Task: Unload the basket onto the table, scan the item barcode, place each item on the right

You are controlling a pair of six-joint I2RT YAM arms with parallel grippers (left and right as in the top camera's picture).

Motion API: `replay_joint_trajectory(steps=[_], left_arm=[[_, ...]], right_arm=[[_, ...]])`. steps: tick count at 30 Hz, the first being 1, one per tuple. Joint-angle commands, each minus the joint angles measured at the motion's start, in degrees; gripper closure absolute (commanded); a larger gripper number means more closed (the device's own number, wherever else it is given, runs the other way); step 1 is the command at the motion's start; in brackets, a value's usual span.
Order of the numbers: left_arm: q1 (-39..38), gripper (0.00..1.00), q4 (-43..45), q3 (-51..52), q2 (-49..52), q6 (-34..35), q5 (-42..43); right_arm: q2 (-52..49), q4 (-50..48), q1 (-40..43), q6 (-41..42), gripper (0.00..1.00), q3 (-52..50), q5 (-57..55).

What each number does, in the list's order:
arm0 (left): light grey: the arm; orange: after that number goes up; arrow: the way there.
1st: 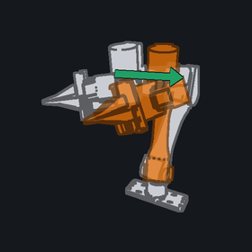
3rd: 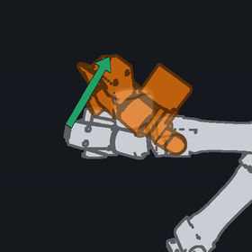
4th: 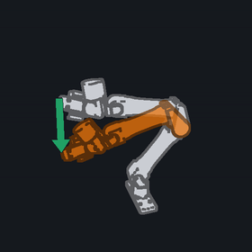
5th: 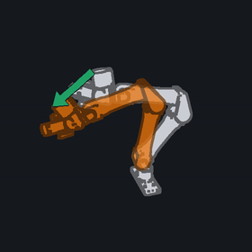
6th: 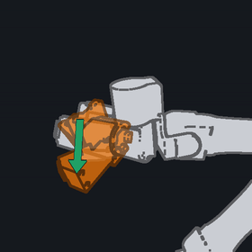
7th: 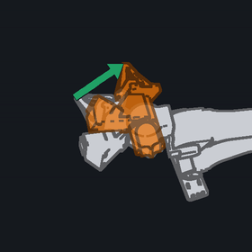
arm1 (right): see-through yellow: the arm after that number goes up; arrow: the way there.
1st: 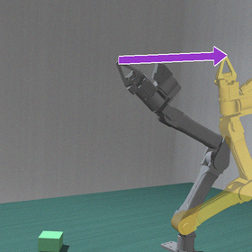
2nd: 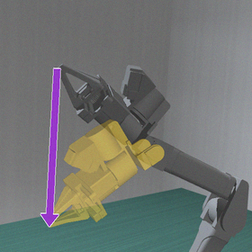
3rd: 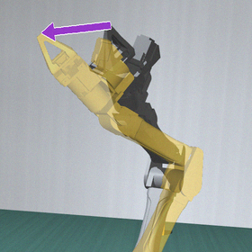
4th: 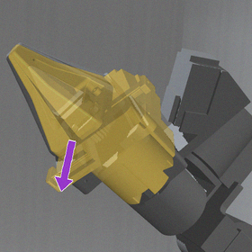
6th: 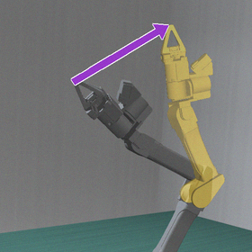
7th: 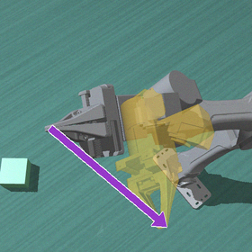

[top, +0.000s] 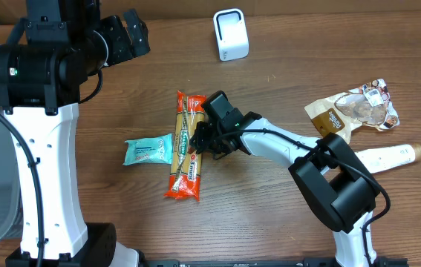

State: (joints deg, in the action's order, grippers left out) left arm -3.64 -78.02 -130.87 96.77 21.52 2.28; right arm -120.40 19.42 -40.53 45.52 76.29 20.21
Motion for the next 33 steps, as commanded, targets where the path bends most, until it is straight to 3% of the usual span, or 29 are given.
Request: replay_joint_trajectory(steps=[1, 5, 7, 11, 17, 20, 25, 33], left_arm=[[0.2, 0.00, 0.2, -0.4, 0.3, 0.8, -0.4], [0.2, 0.01, 0.2, -0.4, 0.3, 0.8, -0.4], [0.2, 0.00, 0.2, -0.4, 0.3, 0.8, -0.4], [0.2, 0.01, 0.2, -0.4, 0.3, 0.8, -0.4], [0.2, 0.01, 0.2, -0.4, 0.3, 0.8, -0.4], [0.2, 0.00, 0.2, -0.4, 0.3, 0.8, -0.4], [0.2, 0.00, 0.2, -0.4, 0.3, 0.8, -0.4], [0.2, 0.00, 0.2, -0.4, 0.3, 0.8, -0.4]], right_arm=[[-3.3, 0.2, -0.7, 1.0, 0.76, -1.0, -0.1], [-3.2, -0.7, 0.3, 0.9, 0.80, -0.8, 4.7], [-2.3, -2.5, 1.7, -2.5, 0.92, -0.8, 11.2], [1.8, -1.0, 4.3, -7.9, 0.96, -0.8, 15.5], [12.6, 10.3, 7.3, -16.8, 0.96, -0.8, 12.7], [22.7, 20.8, 7.8, -20.5, 0.96, -0.8, 0.9], [30.1, 30.7, 6.6, -20.2, 0.96, -0.8, -23.2], [22.4, 43.3, 5.6, -20.3, 0.96, -0.8, -58.4]])
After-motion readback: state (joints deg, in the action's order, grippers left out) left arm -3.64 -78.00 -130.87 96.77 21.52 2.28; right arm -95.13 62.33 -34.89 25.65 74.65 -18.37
